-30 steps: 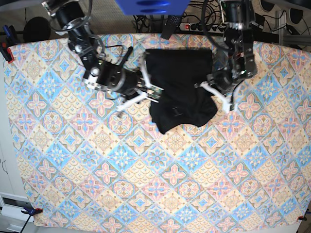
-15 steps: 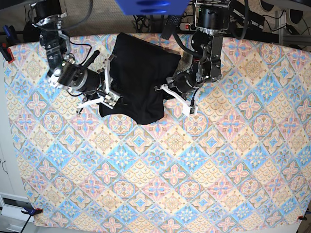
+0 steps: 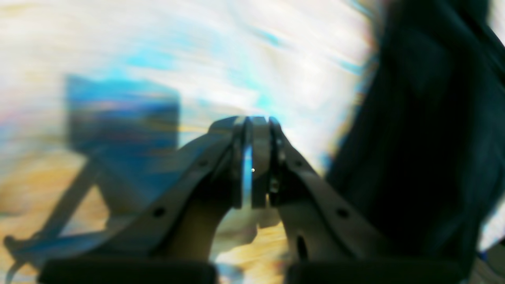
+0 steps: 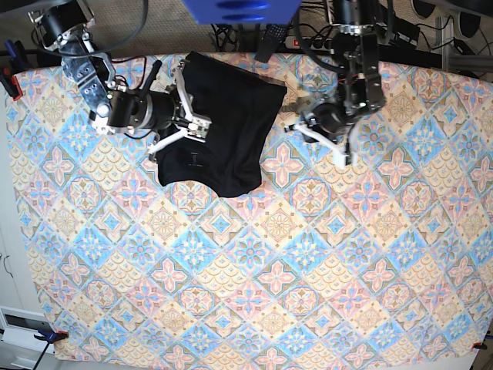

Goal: Fold the T-shirt properly
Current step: 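Drag the black bundle toward the right arm with the right gripper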

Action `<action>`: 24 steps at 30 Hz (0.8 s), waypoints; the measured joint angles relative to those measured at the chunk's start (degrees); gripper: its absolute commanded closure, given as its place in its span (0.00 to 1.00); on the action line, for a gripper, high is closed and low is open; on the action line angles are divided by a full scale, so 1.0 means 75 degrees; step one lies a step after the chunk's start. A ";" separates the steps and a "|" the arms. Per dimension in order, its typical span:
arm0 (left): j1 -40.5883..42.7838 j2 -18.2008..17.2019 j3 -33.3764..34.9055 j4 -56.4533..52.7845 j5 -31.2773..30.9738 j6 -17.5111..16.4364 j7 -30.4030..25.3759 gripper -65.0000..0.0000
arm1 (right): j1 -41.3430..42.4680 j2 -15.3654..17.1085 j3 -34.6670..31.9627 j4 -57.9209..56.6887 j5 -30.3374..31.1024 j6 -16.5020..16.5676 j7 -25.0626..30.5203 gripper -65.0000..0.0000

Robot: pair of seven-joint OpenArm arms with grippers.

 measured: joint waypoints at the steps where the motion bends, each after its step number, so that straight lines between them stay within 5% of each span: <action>1: 0.0064 -0.0058 -0.0067 0.0154 0.0003 -0.0044 0.0122 0.95 | 0.0204 0.0032 -0.0303 -0.0003 -0.0020 -0.0085 -0.0128 0.93; 10: 0.0449 -0.0201 -0.0519 0.0621 -0.0044 -0.0082 0.0125 0.95 | 0.1582 -0.0064 -0.2687 -0.1040 0.0146 0.0006 -0.0105 0.93; 14: 0.0455 -0.0189 -0.0781 0.0629 -0.0038 -0.0079 0.0122 0.95 | 0.1714 -0.0032 -0.2856 -0.2288 -0.0003 -0.0099 -0.0038 0.93; 17: 0.0458 -0.0201 -0.0825 0.0632 -0.0038 -0.0079 0.0125 0.95 | 0.1746 -0.0391 -0.2833 -0.2891 -0.0050 0.0029 0.0012 0.93; 24: 0.0446 -0.0195 -0.0828 0.0632 -0.0035 -0.0099 0.0125 0.95 | 0.1836 -0.0644 -0.2681 -0.3815 -0.0434 0.0297 0.1198 0.93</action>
